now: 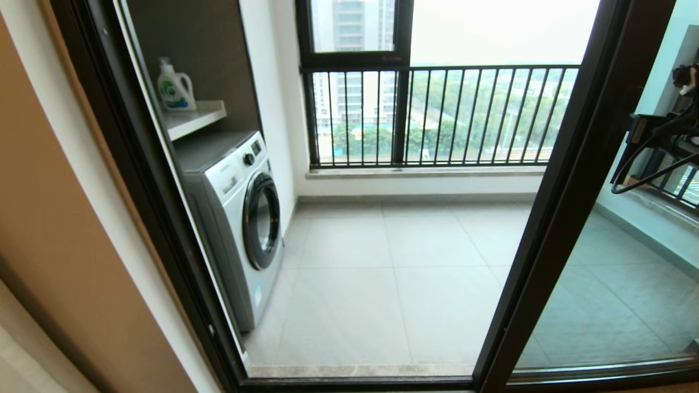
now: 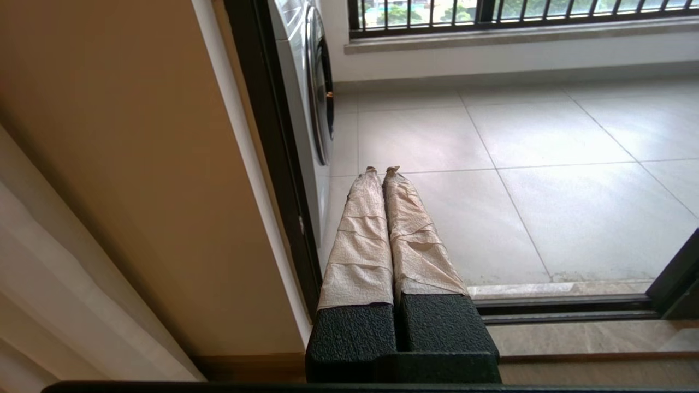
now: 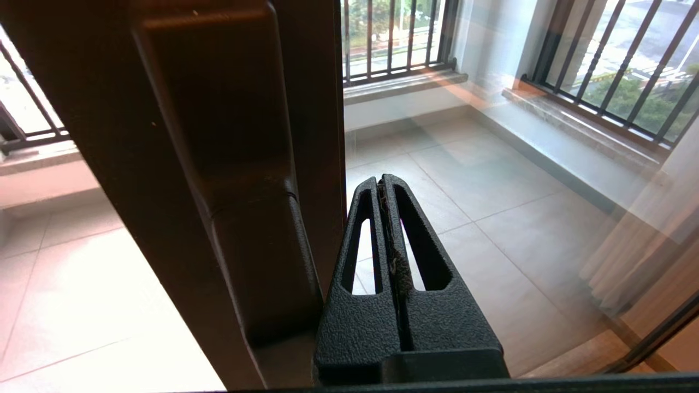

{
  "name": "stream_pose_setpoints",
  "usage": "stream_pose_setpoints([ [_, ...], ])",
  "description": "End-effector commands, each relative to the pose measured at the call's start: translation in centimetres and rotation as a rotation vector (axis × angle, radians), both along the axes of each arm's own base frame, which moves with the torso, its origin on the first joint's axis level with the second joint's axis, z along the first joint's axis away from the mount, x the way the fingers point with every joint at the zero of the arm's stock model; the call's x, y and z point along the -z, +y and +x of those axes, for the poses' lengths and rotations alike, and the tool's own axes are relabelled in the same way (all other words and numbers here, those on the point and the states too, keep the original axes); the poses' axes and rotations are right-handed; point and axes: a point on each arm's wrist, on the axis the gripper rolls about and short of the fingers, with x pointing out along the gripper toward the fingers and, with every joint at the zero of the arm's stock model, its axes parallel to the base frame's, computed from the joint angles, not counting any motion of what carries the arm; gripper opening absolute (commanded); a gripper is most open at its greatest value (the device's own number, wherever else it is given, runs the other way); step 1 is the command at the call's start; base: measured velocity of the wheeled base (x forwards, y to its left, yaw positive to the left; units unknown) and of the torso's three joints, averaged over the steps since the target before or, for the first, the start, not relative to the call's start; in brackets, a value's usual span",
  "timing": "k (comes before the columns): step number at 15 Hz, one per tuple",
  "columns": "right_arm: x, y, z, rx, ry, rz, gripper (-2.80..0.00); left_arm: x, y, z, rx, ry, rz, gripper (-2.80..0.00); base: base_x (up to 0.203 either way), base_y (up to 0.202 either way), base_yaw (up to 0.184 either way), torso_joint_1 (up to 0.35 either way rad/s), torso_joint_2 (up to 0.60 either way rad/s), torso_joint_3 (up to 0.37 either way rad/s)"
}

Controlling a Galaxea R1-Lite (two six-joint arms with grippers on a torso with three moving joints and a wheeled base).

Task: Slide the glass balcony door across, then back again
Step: Close the slid door

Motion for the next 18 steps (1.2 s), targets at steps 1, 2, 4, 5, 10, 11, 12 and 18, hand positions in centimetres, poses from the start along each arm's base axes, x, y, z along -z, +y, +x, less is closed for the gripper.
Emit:
stream_pose_setpoints([
  [1, -0.4, 0.7, -0.2, -0.018, -0.012, -0.005, -2.8, 0.0, 0.0, 0.0, -0.001, 0.001, 0.0, -2.8, 0.0, 0.0, 0.0, 0.0, 0.0, 0.0],
  [2, -0.7, 1.1, -0.2, -0.027, -0.017, -0.006, -2.8, 0.0, 0.0, 0.0, -0.001, 0.001, 0.0, -2.8, 0.0, 0.0, 0.0, 0.0, 0.0, 0.0],
  [4, -0.8, 1.9, -0.2, -0.038, -0.017, -0.006, -2.8, 0.0, 0.0, 0.0, -0.001, 0.001, 0.001, -2.8, 0.0, 0.0, 0.0, 0.0, 0.0, 0.0],
  [5, -0.9, 2.3, -0.2, -0.036, -0.018, -0.006, -2.8, 0.0, 0.0, 0.0, 0.001, 0.001, 0.001, -2.8, 0.0, 0.0, 0.0, 0.0, 0.0, 0.0],
  [10, -0.7, 3.7, -0.2, -0.053, -0.008, -0.007, -2.8, 0.0, 0.0, 0.0, 0.0, 0.001, 0.001, -2.8, 0.0, 0.0, 0.0, 0.0, 0.0, 0.0],
  [11, -0.7, 3.7, -0.3, -0.051, -0.009, -0.009, -2.8, 0.0, 0.0, 0.0, -0.001, 0.001, 0.0, -2.8, 0.0, 0.0, 0.0, 0.0, 0.0, 0.0],
  [12, -0.8, 3.7, -0.3, -0.051, -0.01, -0.009, -2.8, 0.0, 0.0, 0.0, 0.0, 0.001, 0.0, -2.8, 0.0, 0.0, 0.0, 0.0, 0.0, 0.0],
  [18, -3.2, 4.0, -2.9, -0.055, -0.064, -0.023, -2.8, 0.0, 0.0, 0.0, -0.001, 0.001, 0.0, -2.8, 0.0, 0.0, 0.0, 0.0, 0.0, 0.0],
])
